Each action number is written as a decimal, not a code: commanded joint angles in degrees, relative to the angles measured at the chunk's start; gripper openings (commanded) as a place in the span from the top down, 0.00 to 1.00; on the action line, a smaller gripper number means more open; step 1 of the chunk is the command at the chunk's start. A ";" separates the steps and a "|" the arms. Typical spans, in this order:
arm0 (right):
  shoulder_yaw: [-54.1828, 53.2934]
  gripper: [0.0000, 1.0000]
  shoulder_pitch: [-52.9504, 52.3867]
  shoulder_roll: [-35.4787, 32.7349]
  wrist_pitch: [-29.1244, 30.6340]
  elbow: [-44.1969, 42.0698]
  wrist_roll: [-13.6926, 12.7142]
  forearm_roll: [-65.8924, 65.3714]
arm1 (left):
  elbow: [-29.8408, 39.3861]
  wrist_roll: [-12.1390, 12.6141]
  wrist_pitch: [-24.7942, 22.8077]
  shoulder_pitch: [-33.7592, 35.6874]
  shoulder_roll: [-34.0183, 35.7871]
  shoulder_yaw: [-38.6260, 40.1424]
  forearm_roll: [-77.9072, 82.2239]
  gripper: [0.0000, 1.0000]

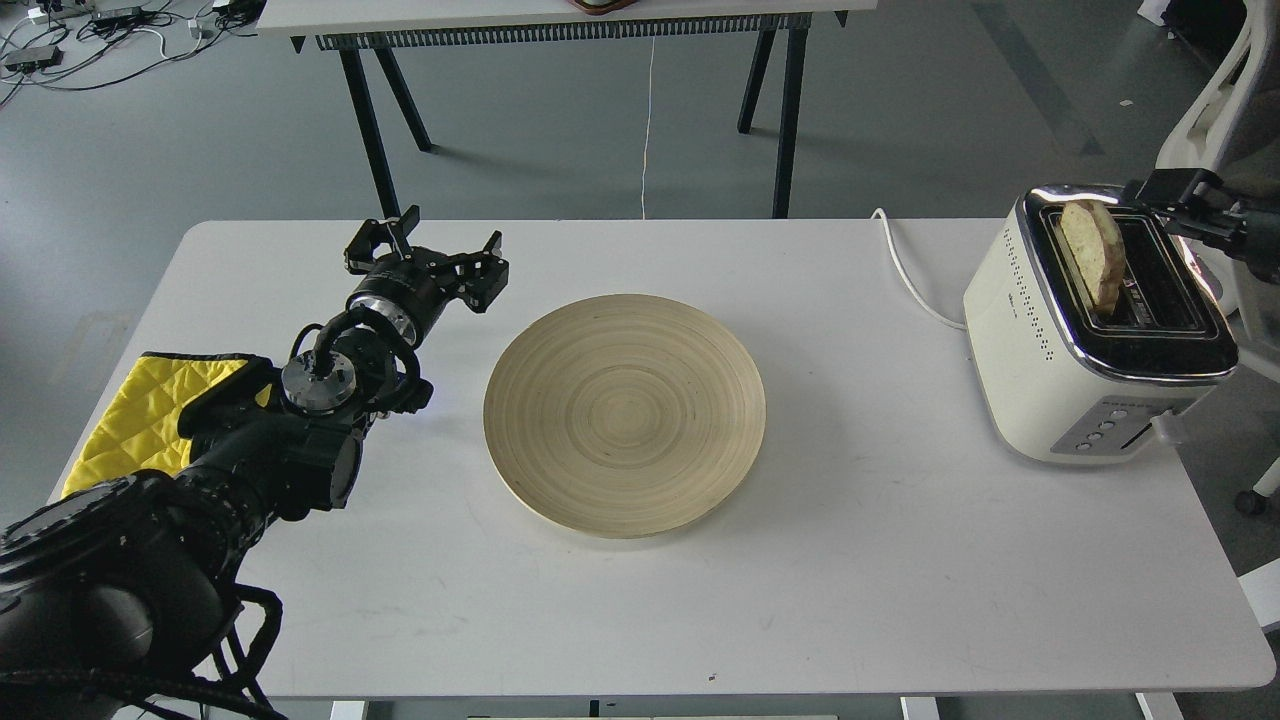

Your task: Put bread in toaster with right arm

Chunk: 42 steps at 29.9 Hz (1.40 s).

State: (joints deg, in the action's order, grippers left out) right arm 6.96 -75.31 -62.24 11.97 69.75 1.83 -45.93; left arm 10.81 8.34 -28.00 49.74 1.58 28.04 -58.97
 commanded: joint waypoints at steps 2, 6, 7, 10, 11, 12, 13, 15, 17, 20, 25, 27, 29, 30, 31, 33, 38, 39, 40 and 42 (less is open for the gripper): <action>-3.96 0.01 -0.18 4.22 -2.64 0.12 0.02 9.42 | 0.00 0.01 0.00 0.00 0.00 0.00 0.00 0.00; -6.51 0.01 -0.18 10.37 -7.83 0.12 -0.07 23.57 | 0.00 0.01 0.00 0.00 0.00 0.00 0.00 0.00; -7.56 0.01 -0.01 11.77 -8.97 -0.14 -0.16 27.60 | 0.00 0.01 0.00 0.00 0.00 0.00 0.00 0.00; -9.33 0.01 0.61 16.95 -9.69 -2.41 0.28 40.08 | 0.00 0.01 0.00 0.00 0.00 0.00 0.00 0.00; -9.33 0.01 0.95 18.63 -9.42 -3.38 0.80 42.91 | 0.00 0.01 0.00 -0.08 0.00 0.00 0.00 0.00; -9.42 0.01 1.65 20.56 -9.25 -4.35 1.42 45.72 | 0.00 0.01 0.00 0.00 0.00 0.00 0.00 0.00; -9.86 0.01 2.62 22.32 -9.16 -4.97 2.55 47.58 | 0.00 0.01 0.00 0.00 0.00 0.00 0.00 0.00; -12.05 0.01 5.51 25.92 -8.55 -6.29 7.03 49.96 | 0.00 0.01 0.00 0.00 0.00 0.00 0.00 0.00; -14.94 0.01 8.76 28.65 -5.75 -6.99 10.46 50.32 | 0.00 0.01 0.00 0.00 0.00 0.00 0.00 0.00; -20.47 0.01 14.56 32.69 1.71 -10.58 13.80 50.84 | 0.00 0.01 0.00 0.00 0.00 0.00 0.00 0.00; -28.13 0.01 23.97 41.05 16.03 -22.36 15.84 55.06 | 0.00 0.01 0.00 0.00 0.00 0.00 0.00 0.00; -29.80 0.01 26.00 42.89 16.03 -26.14 15.93 55.94 | 0.00 0.01 0.00 0.00 0.00 0.00 0.00 0.00; -30.34 0.01 27.41 44.56 16.03 -29.04 15.93 57.26 | 0.00 0.01 0.00 0.00 0.00 0.00 0.00 0.00; -30.34 0.01 27.76 45.01 16.03 -29.66 15.93 57.96 | 0.00 0.01 0.00 0.00 0.00 0.00 0.00 0.00; -30.34 0.01 28.11 45.19 16.03 -30.02 15.93 58.49 | 0.00 0.01 0.00 0.00 0.00 0.00 0.00 0.00; -30.34 0.01 28.99 45.45 16.03 -30.29 16.19 59.02 | 0.00 0.01 0.00 0.00 0.00 0.00 0.00 0.00; -30.25 0.01 30.66 46.07 16.03 -30.29 19.35 59.11 | 0.00 0.01 0.00 0.00 0.00 0.00 0.00 0.00; -30.25 0.01 30.93 46.15 16.03 -30.29 19.79 59.11 | 0.00 0.01 0.00 0.00 0.00 0.00 0.00 0.00; -30.16 0.01 31.02 46.24 16.03 -30.29 20.14 59.11 | 0.00 0.01 0.00 0.00 0.00 0.00 0.00 0.00; -30.08 0.01 31.10 46.24 16.03 -30.02 21.37 59.11 | 0.00 0.01 0.00 0.00 0.00 0.00 0.00 0.00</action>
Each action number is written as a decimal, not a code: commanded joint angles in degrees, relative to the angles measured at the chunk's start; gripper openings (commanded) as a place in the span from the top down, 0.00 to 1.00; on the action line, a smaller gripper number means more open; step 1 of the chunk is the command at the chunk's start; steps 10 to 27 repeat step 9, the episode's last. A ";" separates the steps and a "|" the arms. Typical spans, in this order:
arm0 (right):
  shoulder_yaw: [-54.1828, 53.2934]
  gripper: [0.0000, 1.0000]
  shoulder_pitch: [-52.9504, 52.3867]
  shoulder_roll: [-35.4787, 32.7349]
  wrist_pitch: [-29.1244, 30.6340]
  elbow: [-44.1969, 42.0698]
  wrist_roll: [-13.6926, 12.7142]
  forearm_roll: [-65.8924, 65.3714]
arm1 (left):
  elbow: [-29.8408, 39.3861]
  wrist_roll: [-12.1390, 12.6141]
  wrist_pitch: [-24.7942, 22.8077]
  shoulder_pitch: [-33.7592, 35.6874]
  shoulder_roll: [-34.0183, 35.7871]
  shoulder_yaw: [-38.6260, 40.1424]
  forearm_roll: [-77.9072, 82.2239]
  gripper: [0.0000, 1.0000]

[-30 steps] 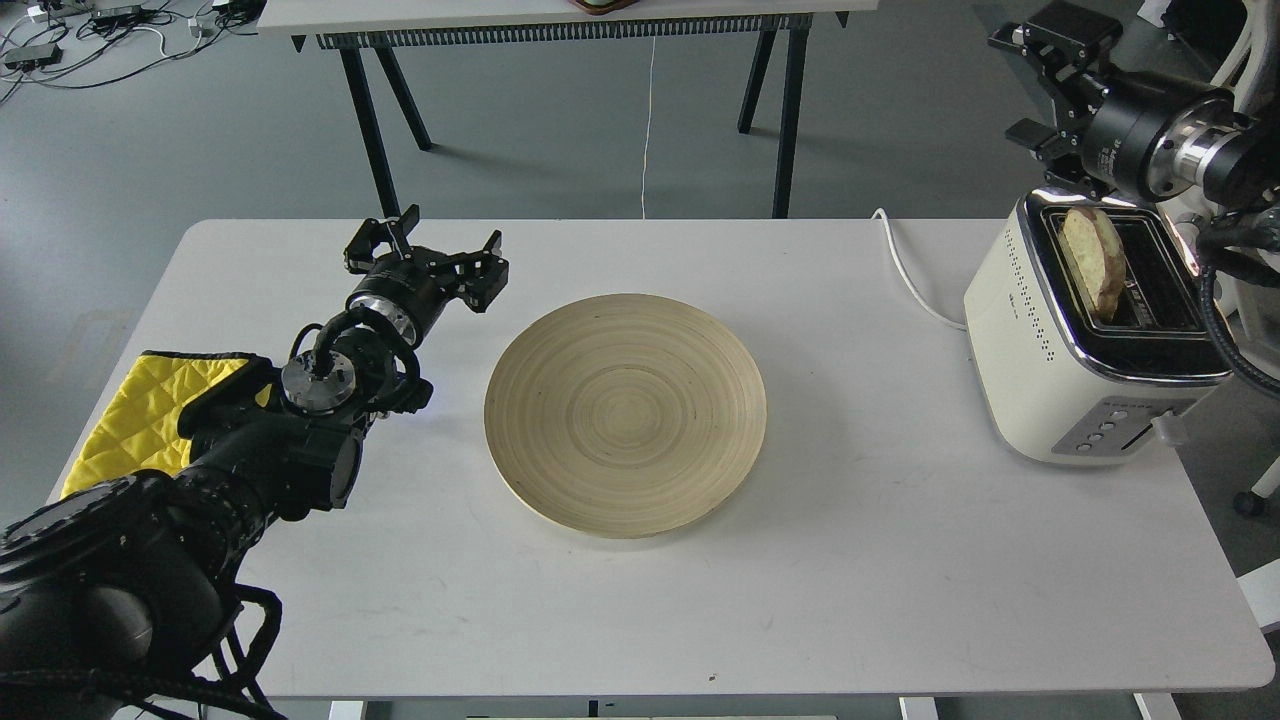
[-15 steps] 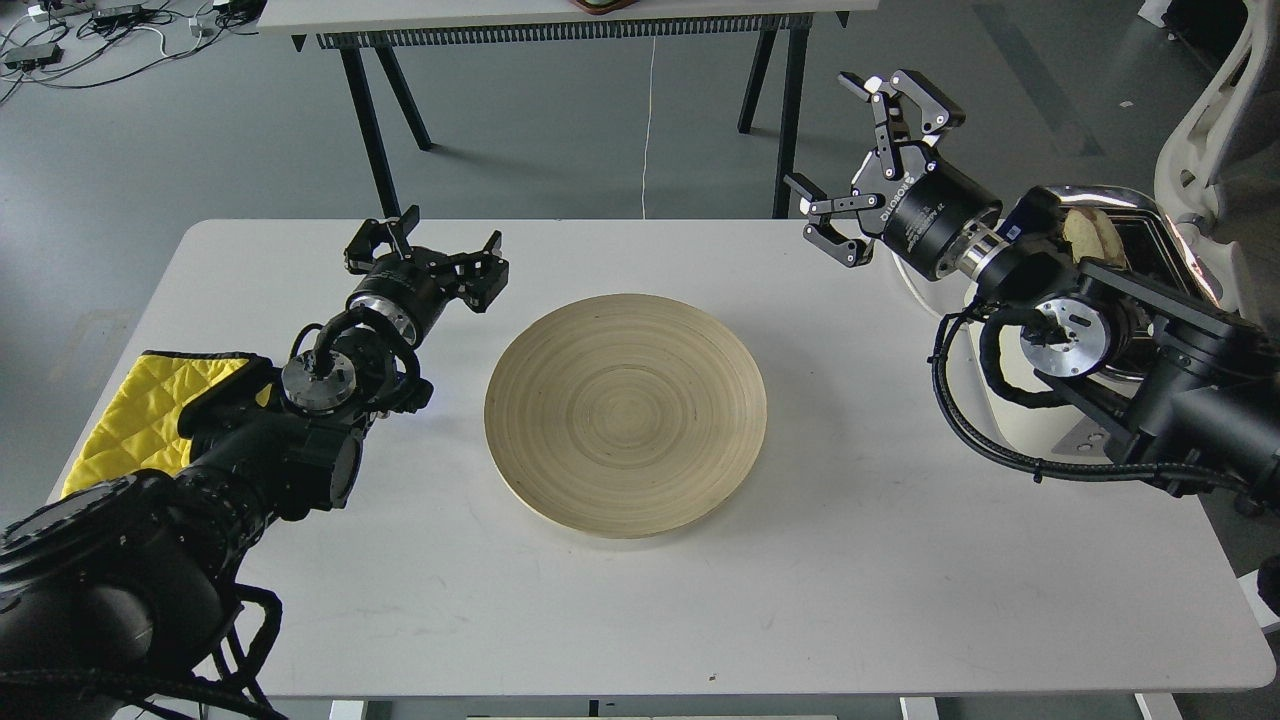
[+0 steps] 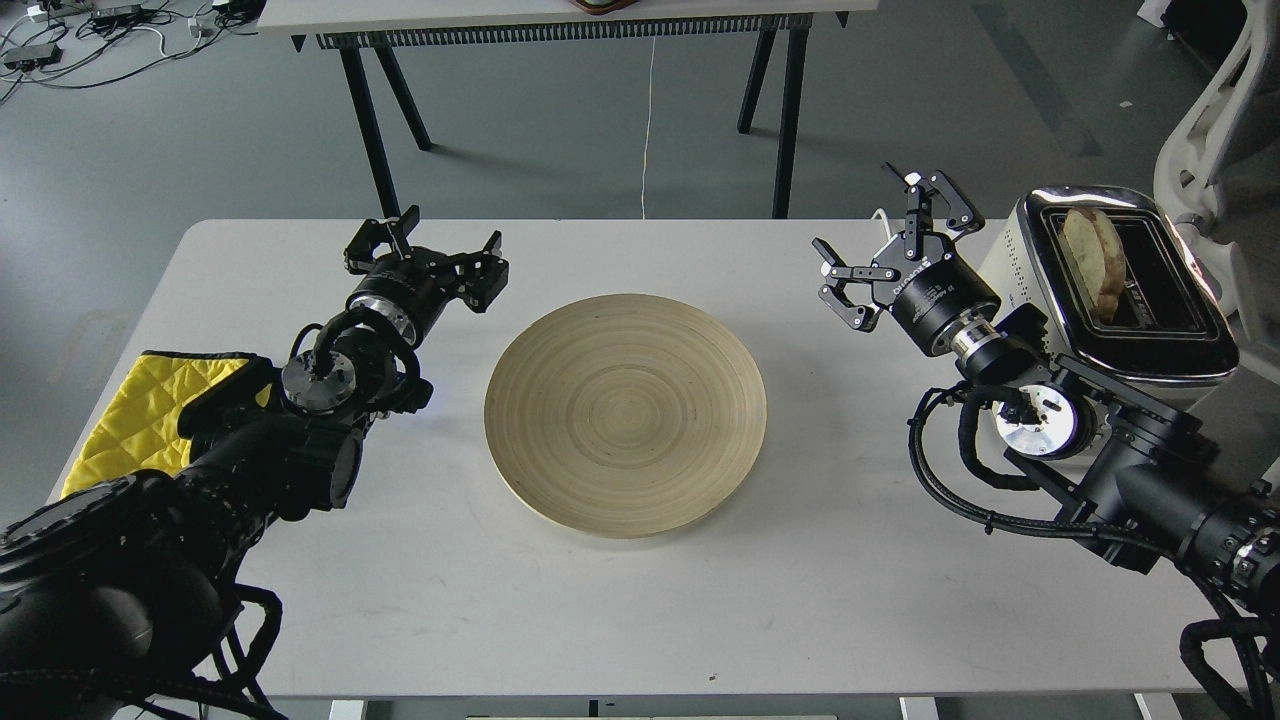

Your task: Put bread in toaster with right arm

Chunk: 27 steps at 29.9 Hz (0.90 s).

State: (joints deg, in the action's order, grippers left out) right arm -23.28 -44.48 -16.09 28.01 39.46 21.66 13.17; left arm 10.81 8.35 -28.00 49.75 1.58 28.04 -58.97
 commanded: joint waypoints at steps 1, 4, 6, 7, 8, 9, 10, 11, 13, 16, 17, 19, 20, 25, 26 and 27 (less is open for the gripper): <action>0.34 0.01 0.27 0.10 -0.01 0.18 2.24 -0.08 | 0.00 0.00 0.00 0.00 0.00 0.00 0.00 0.00; 0.26 0.01 0.19 0.45 -0.01 0.26 2.95 -0.08 | 0.00 0.00 0.00 0.00 0.00 0.00 0.00 0.00; 0.26 0.01 0.01 0.45 -0.01 0.44 2.87 -0.08 | 0.00 0.00 0.00 0.00 0.00 0.00 0.00 0.00; 0.34 0.01 -0.08 0.45 -0.01 0.35 2.87 -0.08 | 0.00 0.00 0.00 0.00 0.00 0.00 0.00 0.00; 0.34 0.01 -0.16 0.45 -0.01 0.44 2.95 -0.08 | 0.00 0.00 0.00 0.00 0.00 0.00 0.00 0.00; 0.43 0.01 -0.25 0.45 -0.01 0.53 2.95 -0.17 | 0.00 0.00 0.00 0.00 0.00 0.00 0.00 0.00; 0.43 0.01 -0.25 0.45 -0.01 0.53 2.95 -0.17 | 0.00 0.00 0.00 0.00 0.00 0.00 0.00 0.00; 0.43 0.01 -0.25 0.45 -0.01 0.53 2.95 -0.17 | 0.00 0.00 0.00 0.00 0.00 0.00 0.00 0.00; 0.43 0.01 -0.25 0.45 -0.01 0.53 2.95 -0.17 | 0.00 0.00 0.00 0.00 0.00 0.00 0.00 0.00; 0.43 0.01 -0.25 0.45 -0.01 0.53 2.95 -0.17 | 0.00 0.00 0.00 0.00 0.00 0.00 0.00 0.00; 0.43 0.01 -0.25 0.45 -0.01 0.53 2.95 -0.17 | 0.00 0.00 0.00 0.00 0.00 0.00 0.00 0.00; 0.43 0.01 -0.25 0.45 -0.01 0.53 2.95 -0.17 | 0.00 0.00 0.00 0.00 0.00 0.00 0.00 0.00; 0.43 0.01 -0.25 0.45 -0.01 0.53 2.95 -0.17 | 0.00 0.00 0.00 0.00 0.00 0.00 0.00 0.00; 0.43 0.01 -0.25 0.45 -0.01 0.53 2.95 -0.17 | 0.00 0.00 0.00 0.00 0.00 0.00 0.00 0.00; 0.43 0.01 -0.25 0.45 -0.01 0.53 2.95 -0.17 | 0.00 0.00 0.00 0.00 0.00 0.00 0.00 0.00; 0.43 0.01 -0.25 0.45 -0.01 0.53 2.95 -0.17 | 0.00 0.00 0.00 0.00 0.00 0.00 0.00 0.00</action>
